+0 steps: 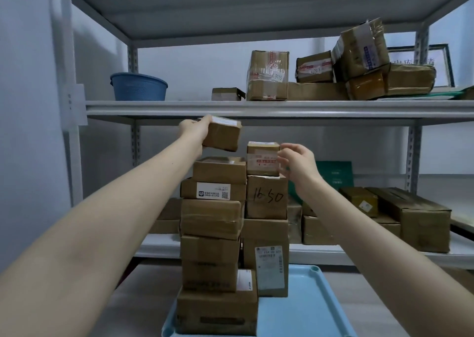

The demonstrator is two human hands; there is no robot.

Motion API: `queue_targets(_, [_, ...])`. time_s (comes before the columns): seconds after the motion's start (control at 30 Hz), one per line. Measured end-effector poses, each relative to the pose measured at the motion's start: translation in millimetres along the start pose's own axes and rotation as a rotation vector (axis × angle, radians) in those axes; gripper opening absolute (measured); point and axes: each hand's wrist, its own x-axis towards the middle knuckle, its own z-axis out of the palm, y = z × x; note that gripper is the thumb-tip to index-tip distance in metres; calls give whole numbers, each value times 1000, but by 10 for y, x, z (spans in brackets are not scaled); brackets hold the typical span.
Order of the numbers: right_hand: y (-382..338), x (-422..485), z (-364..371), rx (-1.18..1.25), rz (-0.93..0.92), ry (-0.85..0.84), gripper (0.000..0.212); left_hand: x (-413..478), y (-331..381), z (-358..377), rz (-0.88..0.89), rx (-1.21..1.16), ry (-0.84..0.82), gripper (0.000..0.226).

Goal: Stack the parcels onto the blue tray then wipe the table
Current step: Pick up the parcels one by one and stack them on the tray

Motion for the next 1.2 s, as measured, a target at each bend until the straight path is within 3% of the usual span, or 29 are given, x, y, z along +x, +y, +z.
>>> queue_targets(0.17, [209, 78, -205, -24, 56, 60, 22, 45, -180, 177, -112, 88, -40, 65])
queue_targets(0.37, [381, 148, -271, -39, 95, 97, 20, 43, -151, 231, -121, 226, -31, 60])
queue_targets(0.6, [513, 143, -270, -53, 126, 104, 16, 69, -165, 290, -37, 553, 9, 56])
queue_targets(0.93, [597, 118, -299, -94, 154, 114, 15, -274, -119, 399, 315, 962, 131, 52])
queue_targets(1.2, [699, 73, -480, -48, 215, 90, 18, -895, -250, 734, 714, 885, -58, 42])
